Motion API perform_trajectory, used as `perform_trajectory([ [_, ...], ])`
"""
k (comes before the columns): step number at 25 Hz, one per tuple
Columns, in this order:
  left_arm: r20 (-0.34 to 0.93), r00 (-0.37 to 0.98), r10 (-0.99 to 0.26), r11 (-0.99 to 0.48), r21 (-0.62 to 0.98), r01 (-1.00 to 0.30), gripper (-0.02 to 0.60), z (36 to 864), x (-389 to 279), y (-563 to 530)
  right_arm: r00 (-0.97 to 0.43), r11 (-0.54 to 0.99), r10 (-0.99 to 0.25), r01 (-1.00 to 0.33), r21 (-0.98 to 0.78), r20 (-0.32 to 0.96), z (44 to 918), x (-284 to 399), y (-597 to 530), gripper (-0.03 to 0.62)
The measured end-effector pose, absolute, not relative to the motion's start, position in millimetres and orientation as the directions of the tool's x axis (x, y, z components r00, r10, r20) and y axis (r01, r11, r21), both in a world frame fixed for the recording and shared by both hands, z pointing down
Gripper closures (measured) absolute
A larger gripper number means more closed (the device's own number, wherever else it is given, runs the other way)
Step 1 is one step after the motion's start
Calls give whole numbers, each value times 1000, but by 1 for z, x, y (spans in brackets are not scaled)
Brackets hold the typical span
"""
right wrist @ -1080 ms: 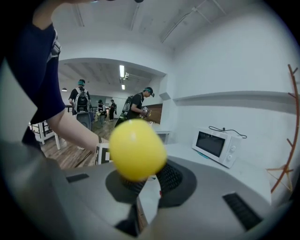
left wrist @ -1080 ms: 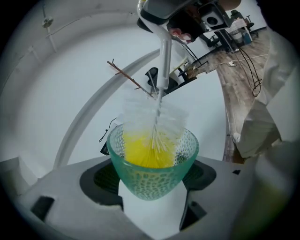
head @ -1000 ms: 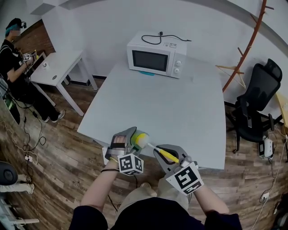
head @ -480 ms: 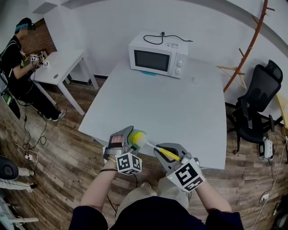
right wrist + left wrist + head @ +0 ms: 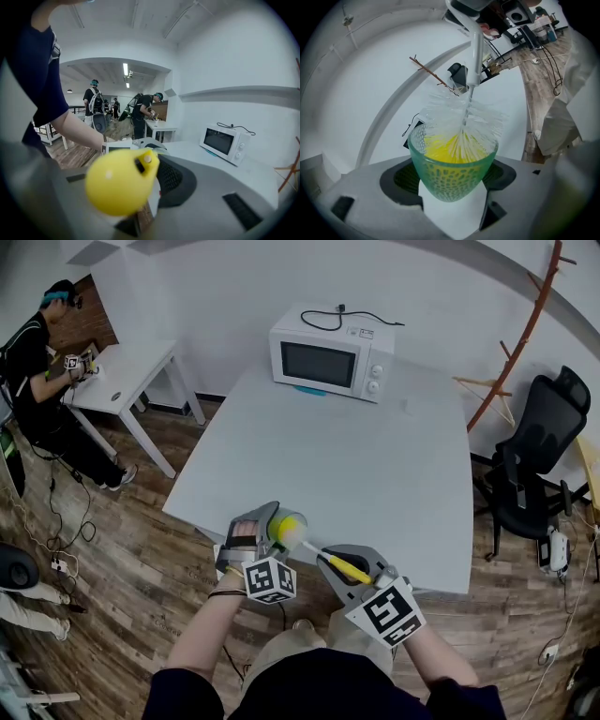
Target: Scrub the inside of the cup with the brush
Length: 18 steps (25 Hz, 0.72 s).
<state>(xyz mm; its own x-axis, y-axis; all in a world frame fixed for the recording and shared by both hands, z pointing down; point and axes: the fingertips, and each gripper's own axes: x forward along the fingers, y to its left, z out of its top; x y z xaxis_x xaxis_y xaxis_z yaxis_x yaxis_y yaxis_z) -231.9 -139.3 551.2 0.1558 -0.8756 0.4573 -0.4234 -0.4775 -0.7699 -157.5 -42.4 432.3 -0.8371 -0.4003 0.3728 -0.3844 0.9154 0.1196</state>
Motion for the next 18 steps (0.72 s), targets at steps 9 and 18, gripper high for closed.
perform_trajectory([
  [9, 454, 163, -876, -479, -775, -413, 195, 553, -229, -138, -843, 909, -416, -385, 158, 340, 414, -165, -53, 545],
  [18, 440, 170, -882, -468, -771, -431, 195, 548, -229, -139, -832, 907, -421, -384, 173, 362, 415, -163, -62, 545],
])
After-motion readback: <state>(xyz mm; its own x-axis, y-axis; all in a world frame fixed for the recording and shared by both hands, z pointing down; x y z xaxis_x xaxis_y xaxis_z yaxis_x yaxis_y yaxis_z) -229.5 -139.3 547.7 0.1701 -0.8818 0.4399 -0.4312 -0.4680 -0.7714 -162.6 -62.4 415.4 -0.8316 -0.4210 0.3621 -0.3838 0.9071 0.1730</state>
